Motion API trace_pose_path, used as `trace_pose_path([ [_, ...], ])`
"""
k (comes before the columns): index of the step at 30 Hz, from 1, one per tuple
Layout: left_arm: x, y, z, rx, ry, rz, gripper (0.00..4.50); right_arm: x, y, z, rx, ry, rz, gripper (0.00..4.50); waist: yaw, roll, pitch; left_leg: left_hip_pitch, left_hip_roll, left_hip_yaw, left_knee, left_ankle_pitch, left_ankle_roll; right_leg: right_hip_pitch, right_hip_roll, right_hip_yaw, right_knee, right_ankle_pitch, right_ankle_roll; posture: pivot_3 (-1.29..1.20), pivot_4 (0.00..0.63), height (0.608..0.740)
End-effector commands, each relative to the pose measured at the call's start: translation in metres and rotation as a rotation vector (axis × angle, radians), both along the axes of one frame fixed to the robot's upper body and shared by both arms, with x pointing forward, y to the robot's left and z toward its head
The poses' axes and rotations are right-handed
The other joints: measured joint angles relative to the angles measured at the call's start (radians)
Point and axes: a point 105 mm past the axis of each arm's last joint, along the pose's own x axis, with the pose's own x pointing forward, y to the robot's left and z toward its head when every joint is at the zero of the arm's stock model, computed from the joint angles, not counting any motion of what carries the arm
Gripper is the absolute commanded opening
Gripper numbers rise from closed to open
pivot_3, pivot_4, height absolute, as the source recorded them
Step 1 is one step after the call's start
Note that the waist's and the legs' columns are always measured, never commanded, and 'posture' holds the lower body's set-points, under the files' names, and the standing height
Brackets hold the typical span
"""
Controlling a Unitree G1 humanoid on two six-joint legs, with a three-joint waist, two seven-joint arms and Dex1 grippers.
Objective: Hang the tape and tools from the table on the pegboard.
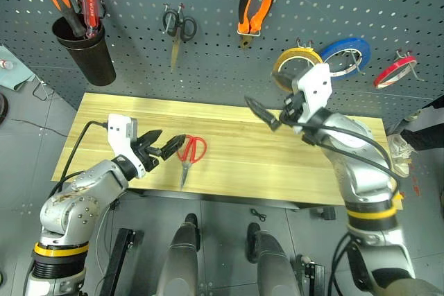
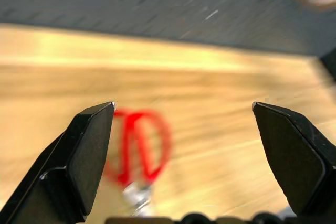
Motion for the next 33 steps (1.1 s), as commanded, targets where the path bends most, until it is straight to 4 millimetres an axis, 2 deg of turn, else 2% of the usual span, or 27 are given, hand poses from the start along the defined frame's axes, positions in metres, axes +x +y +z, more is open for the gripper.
trace_pose_path([
  [1, 0.0, 0.002, -0.029, 0.13, 0.07, 0.128, 4.5, -0.034, 0.003, -0.025, -0.061, 0.149, 0.23, 4.48, 0.0, 0.0, 0.0, 0.0, 0.0, 0.0, 0.0, 0.0, 0.0, 0.0, 0.0, 0.0, 0.0, -0.002, -0.004, 0.12, 0.406, 0.74],
  [2, 0.0, 0.002, -0.037, 0.153, 0.092, 0.161, 4.5, -0.04, 0.001, -0.034, -0.082, 0.187, 0.273, 4.48, 0.0, 0.0, 0.0, 0.001, 0.0, 0.0, 0.0, 0.0, 0.0, 0.001, 0.0, 0.0, 0.0, -0.003, -0.004, 0.12, 0.412, 0.74],
  [5, 0.001, 0.003, -0.05, 0.167, 0.144, 0.212, 4.5, -0.048, -0.001, -0.044, -0.117, 0.234, 0.351, 4.48, -0.001, -0.001, 0.003, 0.0, 0.0, 0.0, 0.001, 0.0, 0.0, 0.001, 0.0, 0.001, 0.0, -0.003, -0.004, 0.11, 0.431, 0.74],
  [8, -0.001, -0.001, -0.066, 0.204, 0.188, 0.211, 4.5, -0.051, 0.001, -0.043, -0.131, 0.247, 0.41, 4.48, -0.007, -0.002, 0.007, 0.001, 0.002, 0.0, 0.002, 0.0, 0.0, 0.0, 0.002, 0.001, 0.001, -0.003, -0.005, 0.09, 0.454, 0.74],
  [12, 0.003, -0.017, -0.078, 0.218, 0.212, 0.17, 4.5, -0.05, 0.0, -0.042, -0.161, 0.247, 0.433, 4.48, -0.008, -0.001, 0.015, 0.002, 0.003, 0.0, 0.002, 0.0, 0.0, 0.0, 0.003, 0.002, 0.002, -0.003, -0.007, 0.06, 0.487, 0.74],
  [17, 0.009, -0.028, -0.09, 0.272, 0.247, 0.161, 4.5, -0.048, -0.002, -0.043, -0.162, 0.247, 0.416, 4.48, -0.008, -0.001, 0.036, 0.0, 0.003, 0.0, 0.002, 0.0, 0.001, -0.001, 0.003, 0.002, 0.002, -0.003, -0.008, 0.03, 0.499, 0.74],
  [23, 0.013, -0.037, -0.105, 0.318, 0.28, 0.134, 4.5, -0.05, 0.001, -0.043, -0.144, 0.245, 0.393, 4.48, -0.01, 0.001, 0.041, 0.001, 0.002, 0.0, 0.002, 0.0, 0.001, -0.001, 0.003, 0.002, 0.003, -0.003, -0.006, 0.01, 0.5, 0.74],
  [27, 0.016, -0.038, -0.108, 0.342, 0.29, 0.151, 3.2, -0.05, 0.001, -0.044, -0.139, 0.243, 0.381, 4.5, -0.018, 0.001, 0.041, 0.001, 0.002, 0.0, 0.002, 0.0, 0.001, 0.0, 0.003, 0.002, 0.003, -0.004, -0.006, 0.01, 0.49, 0.74],
  [33, 0.014, -0.029, -0.111, 0.387, 0.309, 0.212, 0.28, -0.046, 0.0, -0.042, -0.133, 0.23, 0.365, 4.5, -0.031, 0.001, 0.041, 0.001, 0.002, 0.0, 0.002, 0.001, 0.001, 0.0, 0.003, 0.002, 0.003, -0.004, -0.006, 0.01, 0.477, 0.74],
])
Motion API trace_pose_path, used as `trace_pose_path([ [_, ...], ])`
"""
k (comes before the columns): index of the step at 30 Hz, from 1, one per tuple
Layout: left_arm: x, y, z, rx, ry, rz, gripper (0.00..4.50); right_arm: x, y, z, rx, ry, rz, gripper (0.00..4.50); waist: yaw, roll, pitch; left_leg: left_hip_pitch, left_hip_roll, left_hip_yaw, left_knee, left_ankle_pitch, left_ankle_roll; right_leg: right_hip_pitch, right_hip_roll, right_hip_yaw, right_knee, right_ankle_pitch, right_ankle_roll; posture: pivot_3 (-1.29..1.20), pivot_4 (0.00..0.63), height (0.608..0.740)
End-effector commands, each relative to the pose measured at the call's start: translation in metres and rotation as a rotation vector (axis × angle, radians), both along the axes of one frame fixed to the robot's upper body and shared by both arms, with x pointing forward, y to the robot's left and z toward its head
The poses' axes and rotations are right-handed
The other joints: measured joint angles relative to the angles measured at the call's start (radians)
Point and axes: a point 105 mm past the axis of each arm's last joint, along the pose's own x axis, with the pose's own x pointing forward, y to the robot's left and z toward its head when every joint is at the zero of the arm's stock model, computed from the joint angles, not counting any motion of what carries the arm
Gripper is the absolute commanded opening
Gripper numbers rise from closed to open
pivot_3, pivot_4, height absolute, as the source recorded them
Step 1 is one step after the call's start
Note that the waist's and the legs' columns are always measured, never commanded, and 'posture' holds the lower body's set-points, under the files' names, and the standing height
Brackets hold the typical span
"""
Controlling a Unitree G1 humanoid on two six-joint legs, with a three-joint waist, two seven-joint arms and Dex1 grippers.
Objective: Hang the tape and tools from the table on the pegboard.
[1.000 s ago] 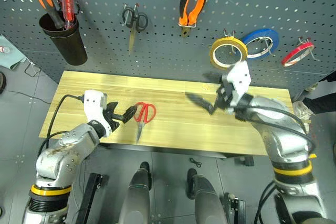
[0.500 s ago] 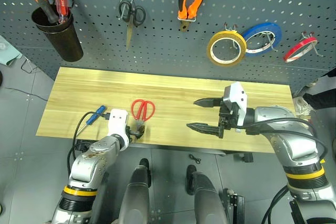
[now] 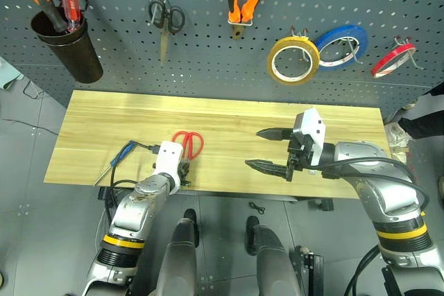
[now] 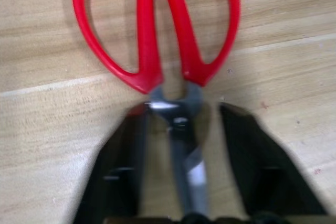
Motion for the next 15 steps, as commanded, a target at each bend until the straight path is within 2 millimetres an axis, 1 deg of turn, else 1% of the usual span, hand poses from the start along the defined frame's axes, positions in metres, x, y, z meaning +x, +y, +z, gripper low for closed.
trace_pose_path([
  [1, -0.009, 0.008, -0.014, 0.029, 0.057, 0.035, 0.1, -0.003, 0.002, 0.008, 0.021, -0.045, 0.01, 4.5, -0.002, 0.0, 0.0, 0.0, 0.0, 0.0, 0.0, 0.0, 0.0, 0.0, 0.0, 0.0, 0.0, 0.0, 0.0, 0.01, 0.473, 0.74],
  [4, -0.007, 0.011, -0.012, 0.035, 0.046, 0.045, 0.11, -0.002, 0.002, 0.008, 0.022, -0.047, 0.007, 4.5, -0.004, 0.0, 0.0, 0.0, 0.0, 0.0, 0.0, 0.0, 0.0, 0.0, 0.0, 0.0, 0.0, 0.0, 0.0, 0.02, 0.46, 0.74],
  [5, -0.003, 0.009, -0.004, 0.03, 0.012, 0.016, 0.11, -0.002, 0.002, 0.009, 0.022, -0.051, 0.007, 4.5, -0.004, 0.0, 0.0, 0.0, 0.0, 0.0, 0.0, 0.0, 0.0, 0.0, 0.0, 0.0, 0.0, 0.0, 0.0, 0.03, 0.456, 0.74],
  [9, 0.005, 0.014, 0.041, 0.062, -0.165, -0.086, 0.11, -0.006, -0.001, 0.021, 0.04, -0.09, -0.006, 4.5, -0.003, 0.0, 0.0, -0.001, 0.0, 0.0, 0.0, 0.0, 0.0, -0.001, 0.001, 0.0, 0.0, 0.0, 0.0, 0.04, 0.436, 0.74],
  [10, 0.006, 0.015, 0.047, 0.071, -0.188, -0.098, 0.11, -0.006, -0.001, 0.022, 0.044, -0.095, -0.007, 4.5, -0.002, 0.0, 0.0, -0.001, 0.0, 0.0, 0.0, 0.0, 0.0, -0.001, 0.001, 0.0, 0.0, 0.0, 0.0, 0.04, 0.423, 0.74],
  [11, 0.004, 0.014, 0.063, 0.076, -0.255, -0.126, 0.11, -0.009, 0.002, 0.031, 0.064, -0.116, -0.005, 4.5, -0.001, 0.0, 0.0, -0.001, 0.0, 0.0, -0.001, 0.0, 0.0, -0.001, 0.001, 0.0, 0.0, 0.0, 0.0, 0.04, 0.414, 0.74],
  [13, 0.0, 0.01, 0.083, 0.072, -0.34, -0.161, 0.11, -0.012, 0.004, 0.04, 0.089, -0.139, -0.003, 4.5, 0.001, 0.0, 0.0, -0.002, 0.0, 0.0, -0.001, 0.0, 0.0, -0.001, 0.0, -0.001, -0.002, 0.003, 0.005, 0.04, 0.402, 0.74],
  [14, -0.006, 0.005, 0.101, 0.034, -0.426, -0.181, 0.11, -0.015, 0.007, 0.049, 0.111, -0.161, 0.002, 4.5, 0.001, 0.0, 0.0, -0.002, 0.0, 0.0, -0.001, 0.0, 0.0, -0.001, 0.0, -0.001, -0.003, 0.005, 0.007, 0.05, 0.398, 0.74],
  [15, -0.01, 0.002, 0.111, 0.007, -0.479, -0.19, 0.11, -0.017, 0.009, 0.054, 0.123, -0.173, 0.005, 4.5, 0.001, 0.0, 0.0, -0.002, 0.0, 0.0, -0.001, 0.0, 0.0, -0.001, 0.0, -0.001, -0.003, 0.005, 0.008, 0.05, 0.389, 0.74],
])
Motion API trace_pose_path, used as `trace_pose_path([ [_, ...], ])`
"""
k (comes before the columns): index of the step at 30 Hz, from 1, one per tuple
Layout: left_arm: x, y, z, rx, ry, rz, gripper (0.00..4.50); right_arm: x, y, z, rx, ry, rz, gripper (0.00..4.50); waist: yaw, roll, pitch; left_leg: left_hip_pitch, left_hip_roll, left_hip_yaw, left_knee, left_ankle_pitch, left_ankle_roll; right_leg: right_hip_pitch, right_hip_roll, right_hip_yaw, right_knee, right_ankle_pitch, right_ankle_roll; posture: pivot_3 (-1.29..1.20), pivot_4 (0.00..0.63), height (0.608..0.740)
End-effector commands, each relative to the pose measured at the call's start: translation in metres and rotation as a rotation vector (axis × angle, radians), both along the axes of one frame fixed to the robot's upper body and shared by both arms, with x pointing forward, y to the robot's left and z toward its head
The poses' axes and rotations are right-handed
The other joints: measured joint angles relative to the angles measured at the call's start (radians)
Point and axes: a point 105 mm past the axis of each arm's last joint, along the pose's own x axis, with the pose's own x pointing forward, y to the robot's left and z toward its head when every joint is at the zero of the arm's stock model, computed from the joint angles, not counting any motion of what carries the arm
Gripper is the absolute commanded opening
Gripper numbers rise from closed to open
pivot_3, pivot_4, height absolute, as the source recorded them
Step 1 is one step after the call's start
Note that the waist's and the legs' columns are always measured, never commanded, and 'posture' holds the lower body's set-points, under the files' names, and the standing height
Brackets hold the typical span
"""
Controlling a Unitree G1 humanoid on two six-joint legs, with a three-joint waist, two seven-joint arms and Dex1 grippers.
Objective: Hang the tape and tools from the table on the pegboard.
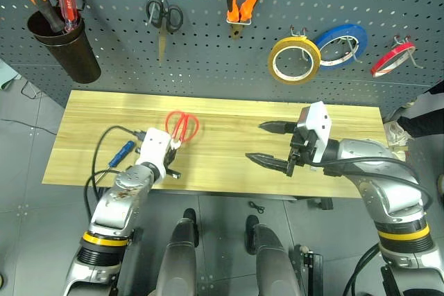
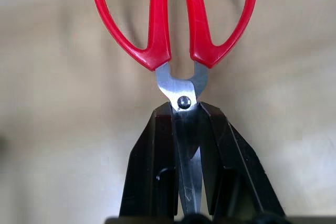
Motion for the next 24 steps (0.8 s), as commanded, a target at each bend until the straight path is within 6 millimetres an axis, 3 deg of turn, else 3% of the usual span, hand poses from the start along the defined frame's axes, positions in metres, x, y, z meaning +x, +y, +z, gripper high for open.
trace_pose_path([
  [1, -0.023, -0.023, 0.056, -0.083, -0.276, -0.126, 0.11, -0.016, 0.009, 0.038, 0.083, -0.115, 0.04, 4.5, 0.0, 0.0, 0.0, -0.001, 0.0, 0.0, 0.0, 0.0, 0.0, 0.0, 0.0, 0.0, -0.001, 0.0, 0.0, 0.05, 0.379, 0.74],
  [4, -0.048, -0.032, 0.082, -0.052, -0.449, -0.178, 0.11, -0.023, 0.017, 0.072, 0.17, -0.208, 0.061, 4.5, -0.004, -0.001, -0.002, -0.001, 0.0, 0.0, 0.0, 0.0, 0.0, 0.0, 0.0, 0.0, -0.001, 0.003, -0.003, 0.04, 0.349, 0.74],
  [10, -0.053, -0.03, 0.12, -0.031, -0.642, -0.1, 0.11, -0.023, 0.023, 0.116, 0.264, -0.326, 0.063, 4.5, 0.001, -0.004, -0.013, 0.0, 0.0, 0.0, 0.0, 0.001, -0.001, 0.0, 0.001, -0.001, 0.0, 0.004, -0.002, 0.06, 0.321, 0.74],
  [17, -0.034, -0.019, 0.142, -0.043, -0.709, 0.013, 0.11, -0.027, 0.032, 0.123, 0.271, -0.349, 0.111, 4.5, 0.004, -0.007, -0.016, -0.002, 0.0, 0.0, 0.003, 0.001, -0.001, 0.001, 0.001, -0.001, -0.001, 0.008, -0.004, 0.07, 0.301, 0.74],
  [24, -0.016, -0.019, 0.135, -0.067, -0.662, 0.024, 0.11, -0.024, 0.035, 0.131, 0.272, -0.376, 0.101, 4.5, -0.002, -0.008, -0.017, -0.001, 0.0, 0.0, 0.004, 0.002, 0.0, 0.001, 0.001, -0.001, 0.001, 0.009, -0.005, 0.07, 0.301, 0.74],
])
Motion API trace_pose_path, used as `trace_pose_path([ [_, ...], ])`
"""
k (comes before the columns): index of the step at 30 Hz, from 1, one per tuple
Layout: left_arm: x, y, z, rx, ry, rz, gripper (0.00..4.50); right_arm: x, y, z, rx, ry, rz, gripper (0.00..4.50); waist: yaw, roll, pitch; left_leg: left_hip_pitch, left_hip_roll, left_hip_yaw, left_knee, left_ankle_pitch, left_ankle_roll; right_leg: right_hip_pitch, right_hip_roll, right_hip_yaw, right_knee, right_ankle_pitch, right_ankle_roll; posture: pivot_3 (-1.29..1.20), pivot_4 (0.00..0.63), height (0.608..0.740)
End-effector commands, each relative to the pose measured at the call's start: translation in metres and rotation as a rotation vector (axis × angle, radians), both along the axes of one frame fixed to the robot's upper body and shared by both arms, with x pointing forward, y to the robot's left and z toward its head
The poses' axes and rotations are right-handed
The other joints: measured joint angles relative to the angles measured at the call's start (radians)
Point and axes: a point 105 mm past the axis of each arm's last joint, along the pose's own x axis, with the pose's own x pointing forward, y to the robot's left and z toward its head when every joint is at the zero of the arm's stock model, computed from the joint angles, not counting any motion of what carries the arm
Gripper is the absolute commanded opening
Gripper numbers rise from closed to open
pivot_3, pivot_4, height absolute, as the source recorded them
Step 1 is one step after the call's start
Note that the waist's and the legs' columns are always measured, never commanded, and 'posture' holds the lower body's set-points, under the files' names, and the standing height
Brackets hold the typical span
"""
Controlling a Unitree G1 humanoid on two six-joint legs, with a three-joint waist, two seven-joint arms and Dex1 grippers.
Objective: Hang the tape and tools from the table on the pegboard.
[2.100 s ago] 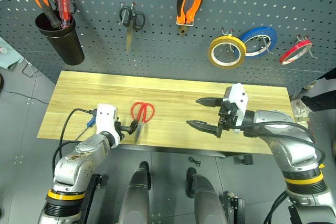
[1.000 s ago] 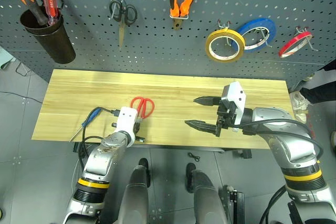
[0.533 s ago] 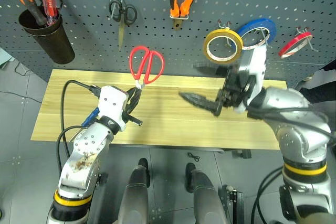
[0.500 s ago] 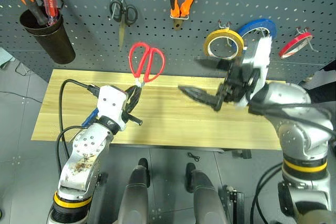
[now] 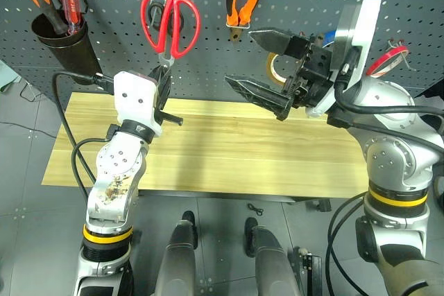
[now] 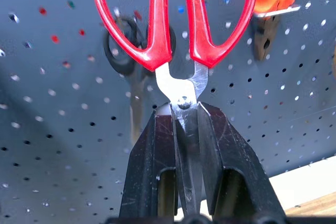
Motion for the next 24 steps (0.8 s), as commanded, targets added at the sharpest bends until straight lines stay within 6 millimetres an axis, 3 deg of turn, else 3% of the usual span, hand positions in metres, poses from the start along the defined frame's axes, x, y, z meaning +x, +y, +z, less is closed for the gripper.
trace_pose_path([
  [1, 0.001, -0.001, 0.003, -0.009, -0.02, 0.007, 0.11, -0.007, 0.0, 0.01, 0.019, -0.058, -0.004, 4.5, 0.001, 0.0, 0.0, 0.0, 0.0, 0.0, 0.0, 0.0, 0.0, 0.0, 0.0, 0.0, 0.0, 0.0, 0.0, 0.07, 0.301, 0.74],
  [5, 0.007, -0.001, -0.003, -0.029, 0.013, 0.02, 0.11, -0.005, 0.003, 0.009, 0.024, -0.05, -0.027, 4.5, 0.001, -0.001, -0.001, 0.0, 0.0, 0.0, 0.0, 0.0, 0.0, 0.0, 0.0, 0.0, 0.0, 0.0, 0.0, 0.07, 0.301, 0.74],
  [10, 0.008, 0.003, -0.016, -0.013, 0.059, 0.02, 2.58, -0.003, 0.002, -0.003, 0.007, -0.014, -0.045, 4.5, 0.0, -0.002, -0.003, 0.0, 0.0, 0.0, 0.002, 0.0, 0.0, 0.0, 0.0, 0.0, 0.002, 0.0, 0.0, 0.05, 0.311, 0.74],
  [14, -0.001, 0.023, -0.049, 0.003, 0.177, 0.049, 4.47, -0.003, 0.005, -0.019, -0.008, 0.029, -0.047, 4.5, -0.008, -0.002, -0.008, 0.0, 0.0, 0.0, 0.001, 0.0, 0.0, 0.0, 0.0, 0.0, 0.002, 0.0, 0.0, 0.08, 0.335, 0.74],
  [18, -0.002, 0.054, -0.089, 0.083, 0.374, -0.008, 4.47, 0.001, 0.012, -0.053, -0.101, 0.095, -0.047, 4.5, -0.011, -0.001, -0.009, 0.002, 0.001, 0.0, 0.0, 0.0, 0.0, 0.0, 0.0, 0.0, 0.005, 0.0, -0.001, 0.1, 0.359, 0.74],
  [21, 0.007, 0.082, -0.1, 0.159, 0.518, -0.081, 4.47, 0.005, 0.022, -0.067, -0.142, 0.122, -0.032, 4.5, -0.009, -0.001, -0.009, 0.002, 0.001, 0.0, 0.0, 0.002, 0.0, -0.002, 0.001, 0.0, 0.007, -0.003, 0.002, 0.13, 0.389, 0.74],
  [24, 0.017, 0.11, -0.103, 0.217, 0.633, -0.12, 4.47, 0.009, 0.035, -0.083, -0.189, 0.151, -0.009, 4.5, -0.002, -0.001, -0.008, 0.003, 0.002, 0.0, 0.0, 0.001, -0.003, -0.003, 0.001, 0.0, 0.008, -0.005, -0.006, 0.14, 0.412, 0.74],
])
